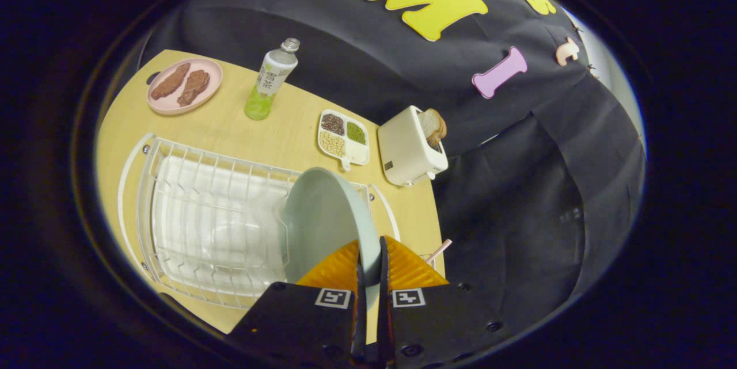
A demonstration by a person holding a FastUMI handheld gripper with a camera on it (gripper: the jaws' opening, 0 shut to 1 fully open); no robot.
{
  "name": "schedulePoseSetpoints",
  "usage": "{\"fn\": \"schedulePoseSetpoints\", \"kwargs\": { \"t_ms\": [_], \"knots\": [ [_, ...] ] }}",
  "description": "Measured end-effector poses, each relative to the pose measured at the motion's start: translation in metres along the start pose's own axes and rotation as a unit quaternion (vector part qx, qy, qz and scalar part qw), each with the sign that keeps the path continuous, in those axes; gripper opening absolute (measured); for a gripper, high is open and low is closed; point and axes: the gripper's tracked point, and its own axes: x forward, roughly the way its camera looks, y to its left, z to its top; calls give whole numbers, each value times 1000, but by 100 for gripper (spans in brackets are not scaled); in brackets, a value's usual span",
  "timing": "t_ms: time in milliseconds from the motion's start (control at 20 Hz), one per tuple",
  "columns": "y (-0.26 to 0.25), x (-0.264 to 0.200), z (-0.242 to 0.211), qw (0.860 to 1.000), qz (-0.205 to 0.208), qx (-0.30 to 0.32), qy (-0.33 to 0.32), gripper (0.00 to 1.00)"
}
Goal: Take the plate from the dish rack, then take the spoon from the basket and place it into the plate.
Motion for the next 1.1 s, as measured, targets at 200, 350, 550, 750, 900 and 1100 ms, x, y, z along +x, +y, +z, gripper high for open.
{"fn": "schedulePoseSetpoints", "kwargs": {
  "t_ms": [200, 350, 550, 750, 900, 1100],
  "knots": [
    [-6, 1, -3, 1000, 0, 20, -4, 13],
    [-9, -3, -6, 999, -14, 38, -20, 12],
    [-11, -16, -6, 997, -40, 35, -48, 13],
    [-17, -29, -17, 997, -14, 46, -65, 12],
    [-31, -42, -30, 995, 16, 56, -77, 13],
    [-34, -61, -58, 985, 118, 90, -88, 13]
  ]
}}
